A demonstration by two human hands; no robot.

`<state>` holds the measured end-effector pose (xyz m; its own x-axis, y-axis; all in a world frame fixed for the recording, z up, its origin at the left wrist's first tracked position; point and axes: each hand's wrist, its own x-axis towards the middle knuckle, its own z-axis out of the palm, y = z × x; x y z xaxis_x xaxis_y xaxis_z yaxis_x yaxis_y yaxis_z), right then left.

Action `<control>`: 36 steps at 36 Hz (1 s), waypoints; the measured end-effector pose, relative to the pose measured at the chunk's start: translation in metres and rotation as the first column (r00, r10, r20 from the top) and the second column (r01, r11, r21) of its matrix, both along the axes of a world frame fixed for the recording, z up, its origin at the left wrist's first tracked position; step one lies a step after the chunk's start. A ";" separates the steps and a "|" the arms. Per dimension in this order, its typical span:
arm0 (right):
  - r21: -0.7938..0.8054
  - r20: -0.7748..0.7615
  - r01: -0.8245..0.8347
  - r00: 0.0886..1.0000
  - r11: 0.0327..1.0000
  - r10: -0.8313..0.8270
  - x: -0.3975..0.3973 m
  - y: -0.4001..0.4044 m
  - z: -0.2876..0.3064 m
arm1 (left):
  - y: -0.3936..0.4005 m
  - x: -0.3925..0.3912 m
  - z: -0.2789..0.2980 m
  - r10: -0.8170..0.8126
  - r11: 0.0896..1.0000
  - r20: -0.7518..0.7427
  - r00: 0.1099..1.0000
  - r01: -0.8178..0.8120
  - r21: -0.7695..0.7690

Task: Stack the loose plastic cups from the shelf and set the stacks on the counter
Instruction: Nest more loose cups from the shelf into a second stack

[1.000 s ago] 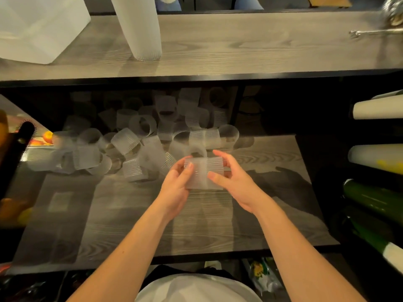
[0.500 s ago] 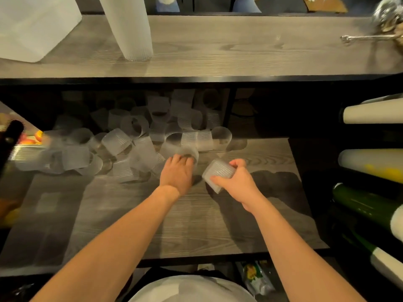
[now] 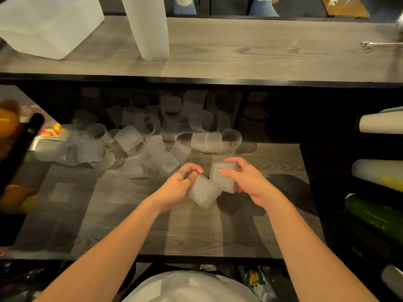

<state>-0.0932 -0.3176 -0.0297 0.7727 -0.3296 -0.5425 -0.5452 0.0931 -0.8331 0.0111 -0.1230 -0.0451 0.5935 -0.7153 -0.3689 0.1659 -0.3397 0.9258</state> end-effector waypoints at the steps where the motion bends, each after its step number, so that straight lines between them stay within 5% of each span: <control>1: 0.025 -0.005 -0.038 0.999 0.999 0.038 0.000 0.001 0.000 | 0.003 -0.001 0.000 0.049 0.998 -0.014 0.999 -0.050 -0.034; 6: 0.082 -0.012 -0.178 0.984 0.981 0.179 0.004 0.013 0.004 | 0.003 -0.006 -0.001 0.250 0.962 -0.084 0.964 -0.258 -0.089; 11: 0.184 -0.028 -0.305 0.949 0.934 0.315 0.006 0.038 0.007 | -0.017 -0.015 0.008 0.552 0.821 -0.171 0.816 -0.568 -0.058; 14: 0.175 -0.041 -0.286 0.954 0.942 0.297 0.008 0.050 0.001 | -0.023 -0.020 0.016 0.528 0.849 0.026 0.849 -0.527 -0.038; 17: 0.218 -0.005 -0.138 0.990 0.966 0.143 0.007 0.050 -0.006 | -0.008 -0.001 0.011 0.554 0.787 0.444 0.704 -0.617 -0.003; 19: 0.223 0.009 -0.087 0.996 0.971 0.087 0.005 0.052 -0.006 | 0.008 0.021 0.004 0.403 0.727 0.721 0.564 -0.676 0.122; 21: 0.228 0.019 -0.055 0.998 0.972 0.052 0.003 0.054 -0.004 | 0.021 0.042 -0.004 0.217 0.653 0.793 0.570 -0.688 0.316; 24: 0.245 0.033 -0.014 0.999 0.970 0.007 0.001 0.057 -0.002 | 0.029 0.061 -0.004 0.139 0.584 0.744 0.654 -0.661 0.471; 28: 0.326 0.070 0.099 0.989 0.940 -0.128 0.001 0.057 0.004 | 0.036 0.061 0.018 0.311 0.804 0.698 0.646 -0.570 0.170; 30: 0.424 0.103 0.162 0.969 0.891 -0.225 0.003 0.056 0.011 | 0.042 0.052 0.032 0.147 0.907 0.675 0.723 -0.371 0.199; 33: 0.462 0.164 0.181 0.945 0.868 -0.284 0.007 0.054 0.023 | 0.049 0.036 0.041 -0.268 0.892 0.645 0.716 -0.069 0.447; 36: 0.325 0.203 0.152 0.953 0.933 -0.226 0.012 0.051 0.029 | 0.054 0.026 0.045 -0.295 0.914 0.591 0.751 0.042 0.403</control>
<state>-0.0816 -0.2663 -0.0008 0.8285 -0.3310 -0.4517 -0.2865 0.4424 -0.8498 0.0368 -0.0686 -0.0003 0.6590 -0.7262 -0.1955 -0.4995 -0.6170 0.6082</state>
